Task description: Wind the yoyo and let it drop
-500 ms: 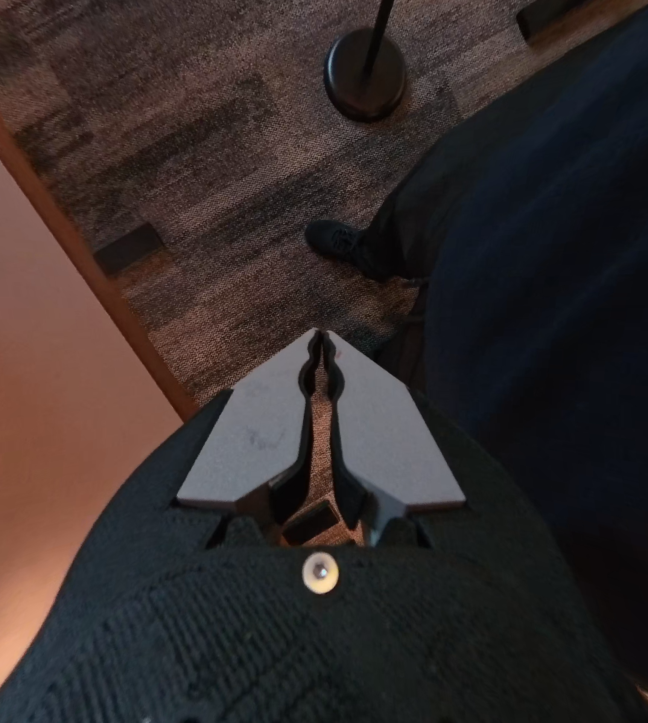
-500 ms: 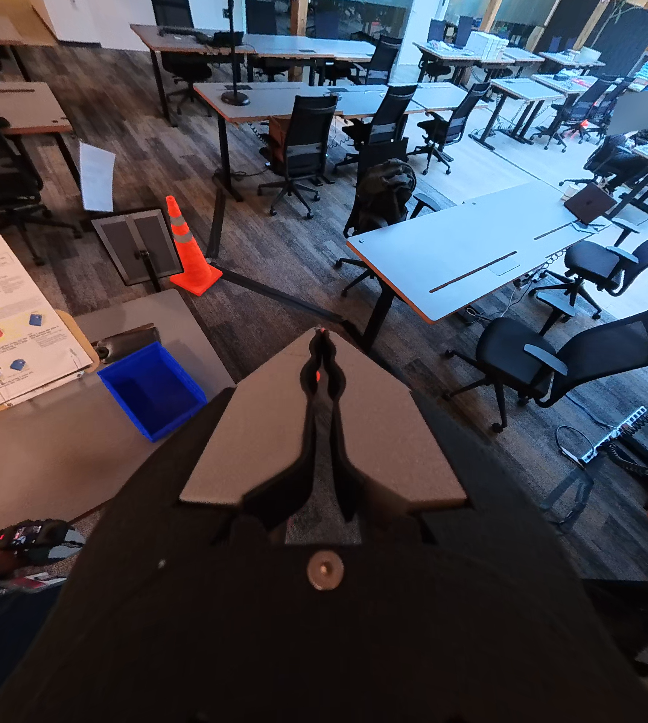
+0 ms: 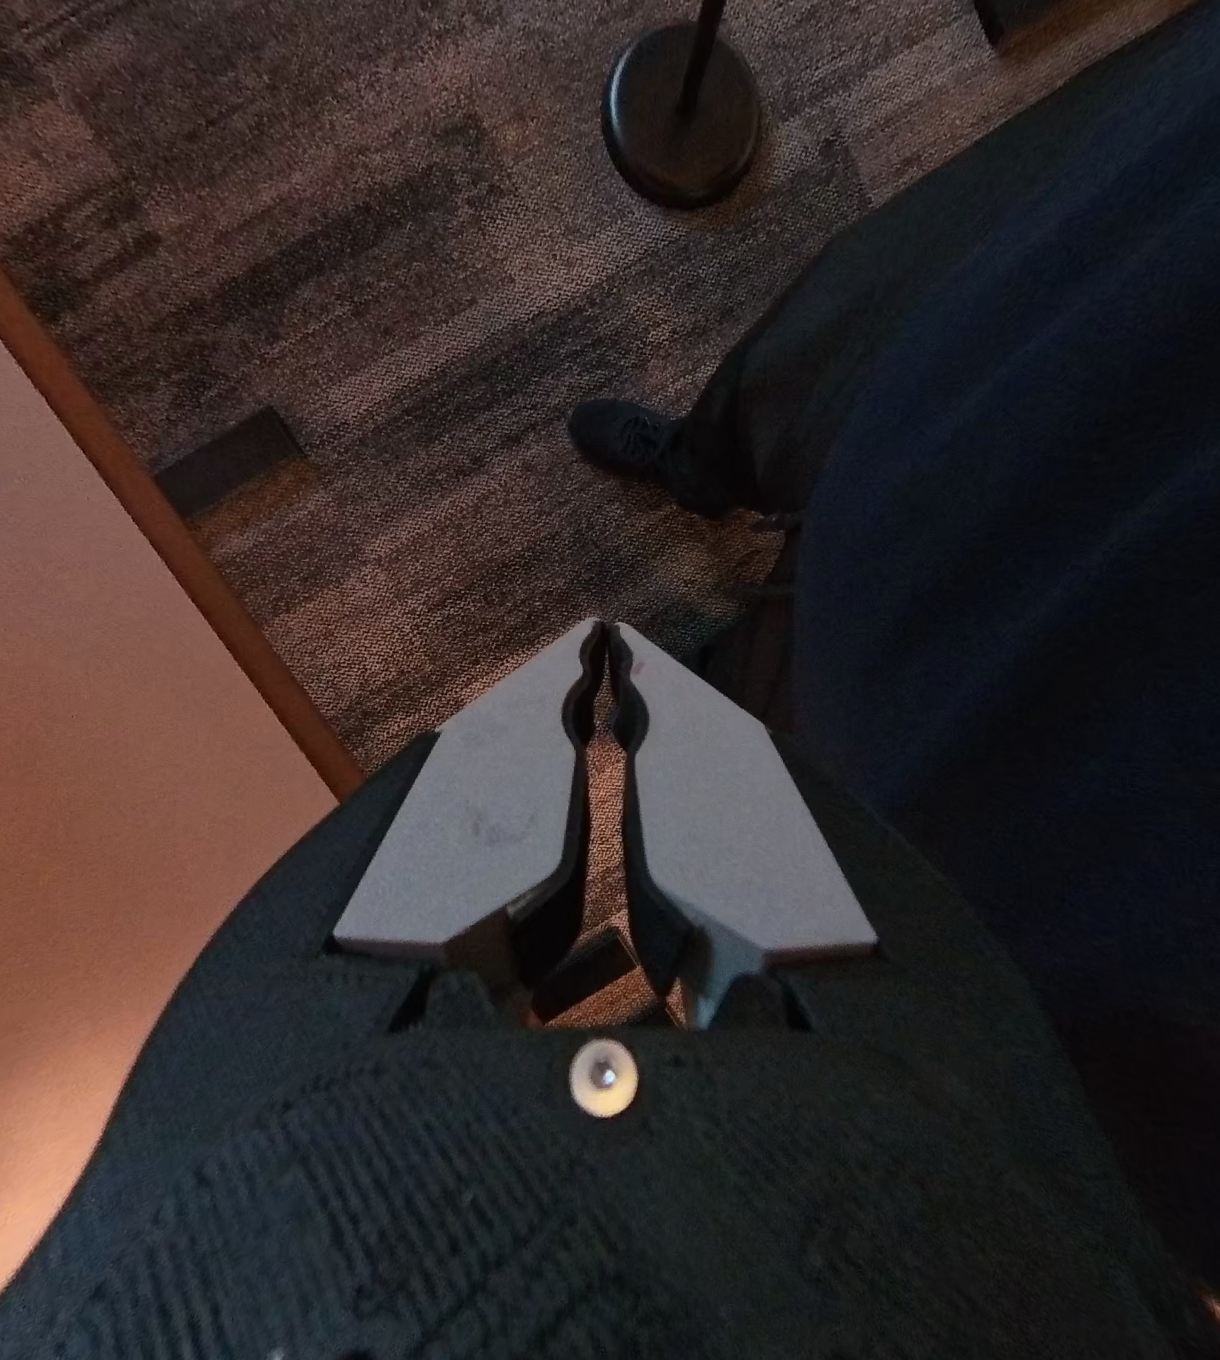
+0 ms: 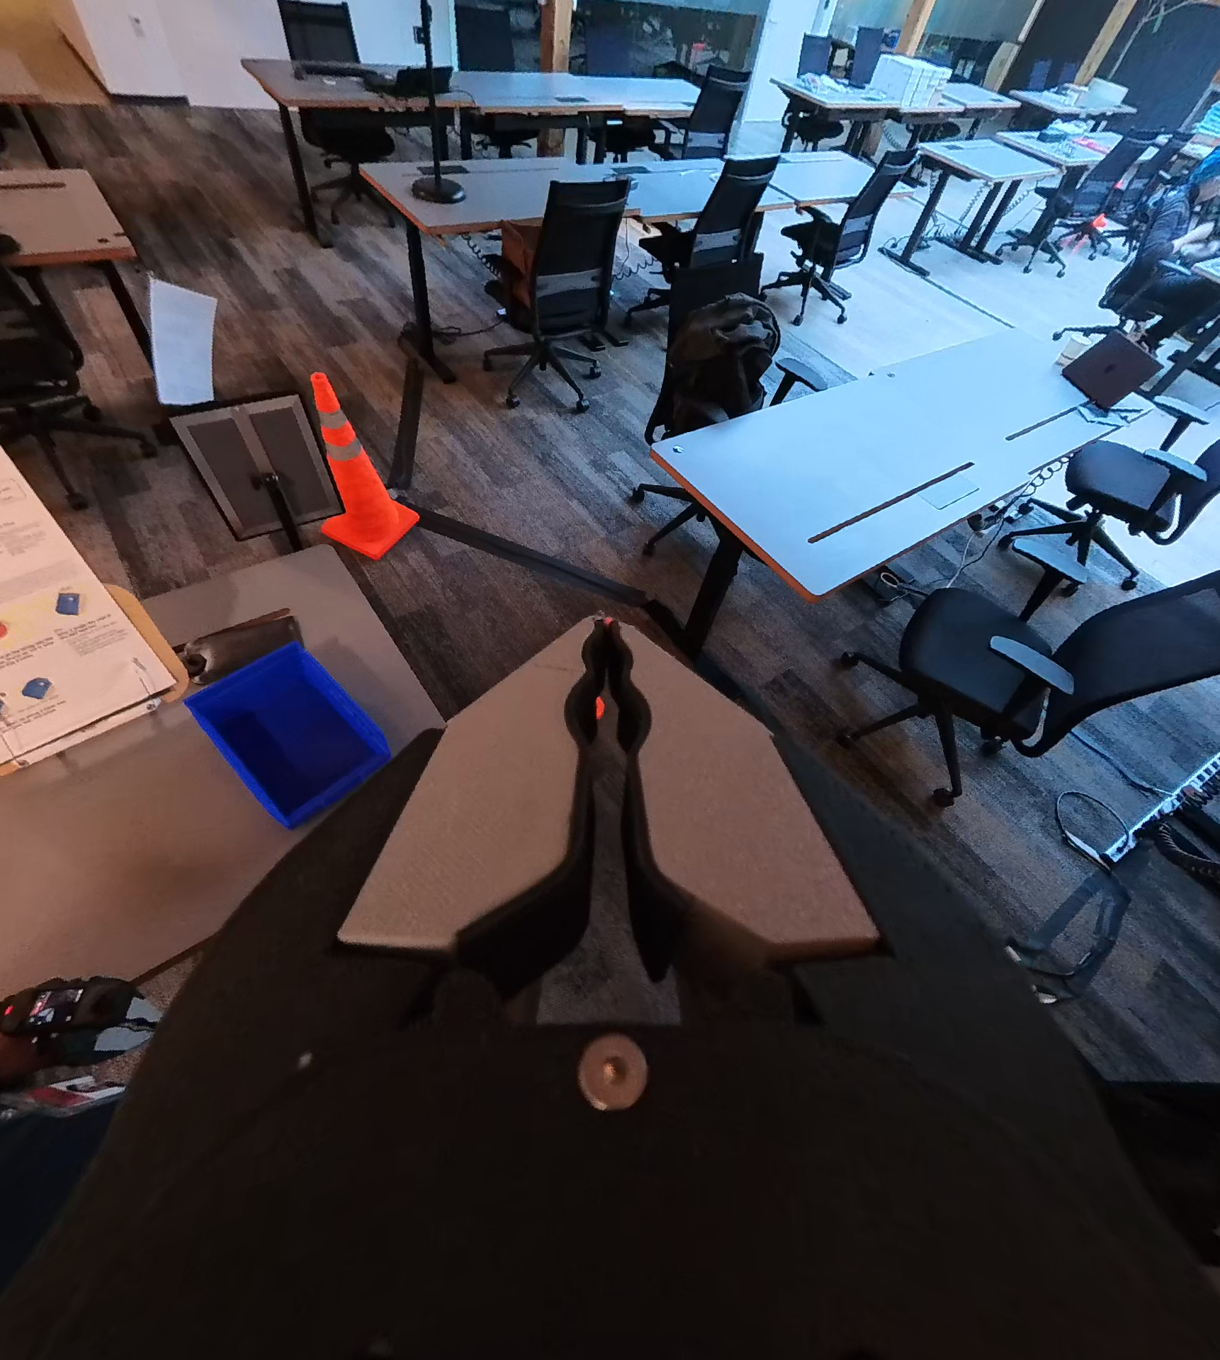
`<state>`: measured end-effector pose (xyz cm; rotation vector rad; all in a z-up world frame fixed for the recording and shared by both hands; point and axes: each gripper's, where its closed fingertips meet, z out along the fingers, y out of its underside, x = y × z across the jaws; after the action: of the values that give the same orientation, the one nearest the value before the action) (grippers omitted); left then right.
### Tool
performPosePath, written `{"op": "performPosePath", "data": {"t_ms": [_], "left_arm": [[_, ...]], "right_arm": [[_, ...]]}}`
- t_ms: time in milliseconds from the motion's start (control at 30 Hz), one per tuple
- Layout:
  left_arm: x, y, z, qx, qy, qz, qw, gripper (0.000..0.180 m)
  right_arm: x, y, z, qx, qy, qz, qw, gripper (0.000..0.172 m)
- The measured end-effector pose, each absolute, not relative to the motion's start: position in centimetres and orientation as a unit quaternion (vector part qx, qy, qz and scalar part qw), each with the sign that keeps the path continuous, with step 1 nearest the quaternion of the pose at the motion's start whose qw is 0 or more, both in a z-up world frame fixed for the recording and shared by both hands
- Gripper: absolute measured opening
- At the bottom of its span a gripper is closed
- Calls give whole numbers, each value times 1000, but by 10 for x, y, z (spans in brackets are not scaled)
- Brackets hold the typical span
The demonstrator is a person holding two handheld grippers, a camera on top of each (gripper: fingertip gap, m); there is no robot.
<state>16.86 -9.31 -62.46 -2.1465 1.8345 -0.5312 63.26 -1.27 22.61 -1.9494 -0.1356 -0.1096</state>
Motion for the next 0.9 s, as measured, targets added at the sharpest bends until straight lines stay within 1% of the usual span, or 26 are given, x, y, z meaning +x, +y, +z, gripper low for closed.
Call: {"op": "performPosePath", "data": {"t_ms": [33,400,533,567,600,667,800,900], "left_arm": [[169,-94,-625,-740,633,-184,134,0],[172,-107,-629,-737,634,-207,106,0],[182,-110,-618,-719,640,-243,119,0],[186,-111,-615,-715,640,-255,119,1],[190,-111,-614,-715,636,-266,116,5],[196,-117,-617,-720,625,-292,83,13],[217,-129,-631,-735,582,-349,10,15],[227,-125,-668,-754,570,-325,-41,13]], "right_arm": [[633,-13,225,-827,-58,-46,558,0],[615,2,206,-833,-78,-28,547,0],[593,12,197,-839,-105,-25,534,0],[586,14,197,-838,-112,-24,533,0],[578,15,199,-837,-120,-23,533,0],[560,17,207,-832,-139,-12,538,0],[520,18,227,-821,-177,3,543,0],[500,19,242,-820,-193,-7,539,0]]}}
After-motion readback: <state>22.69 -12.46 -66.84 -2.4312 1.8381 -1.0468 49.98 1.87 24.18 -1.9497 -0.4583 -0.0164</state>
